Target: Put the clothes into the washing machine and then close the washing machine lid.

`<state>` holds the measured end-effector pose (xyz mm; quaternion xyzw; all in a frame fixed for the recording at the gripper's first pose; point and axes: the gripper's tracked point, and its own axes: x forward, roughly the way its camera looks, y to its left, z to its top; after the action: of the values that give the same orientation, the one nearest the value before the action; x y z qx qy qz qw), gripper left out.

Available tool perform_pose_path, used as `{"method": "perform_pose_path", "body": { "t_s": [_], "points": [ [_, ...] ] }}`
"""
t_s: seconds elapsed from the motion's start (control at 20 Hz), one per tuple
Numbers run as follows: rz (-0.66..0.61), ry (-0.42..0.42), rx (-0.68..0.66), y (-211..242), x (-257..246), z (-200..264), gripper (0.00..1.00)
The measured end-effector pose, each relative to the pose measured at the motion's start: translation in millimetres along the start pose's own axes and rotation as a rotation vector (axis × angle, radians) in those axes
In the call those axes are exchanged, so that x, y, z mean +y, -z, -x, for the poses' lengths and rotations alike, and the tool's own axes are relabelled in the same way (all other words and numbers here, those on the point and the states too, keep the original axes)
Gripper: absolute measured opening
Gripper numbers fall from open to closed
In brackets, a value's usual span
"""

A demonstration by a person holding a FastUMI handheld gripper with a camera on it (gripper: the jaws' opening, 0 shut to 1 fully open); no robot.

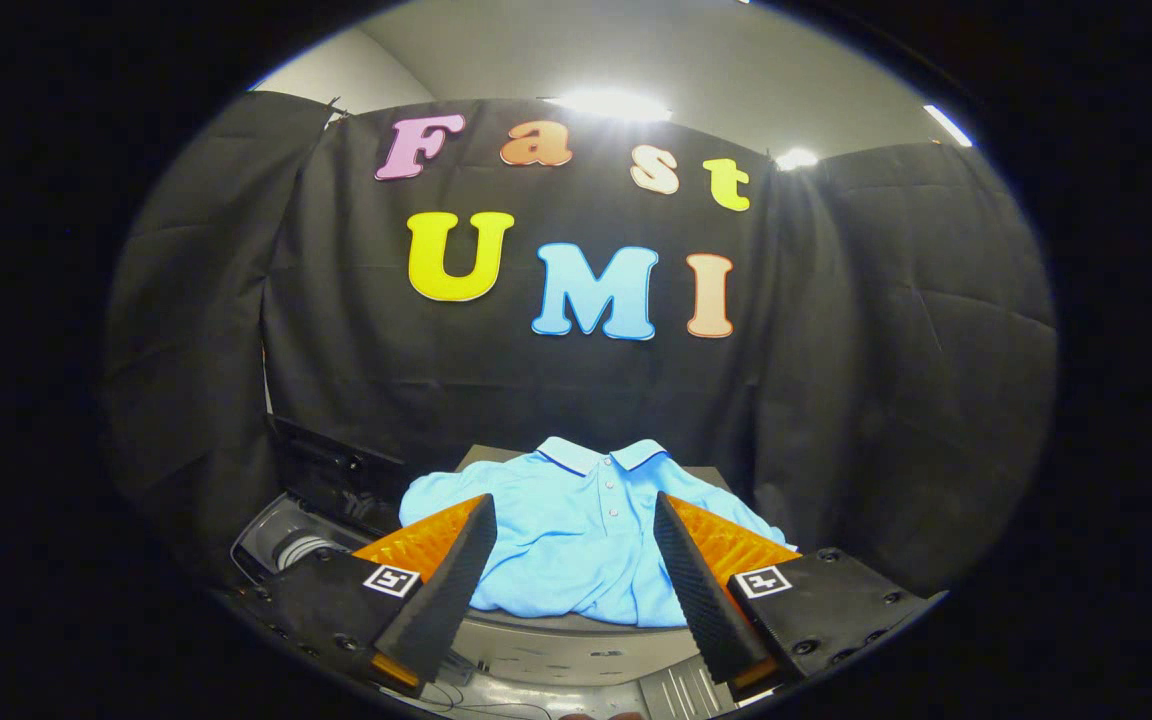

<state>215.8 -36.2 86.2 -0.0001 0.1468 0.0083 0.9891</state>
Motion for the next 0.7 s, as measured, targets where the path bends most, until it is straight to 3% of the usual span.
{"method": "perform_pose_path", "body": {
  "t_s": [0.7],
  "points": [
    [0.046, 0.016, 0.137, 44.3, -26.3, -82.7, 0.98]
  ]
}}
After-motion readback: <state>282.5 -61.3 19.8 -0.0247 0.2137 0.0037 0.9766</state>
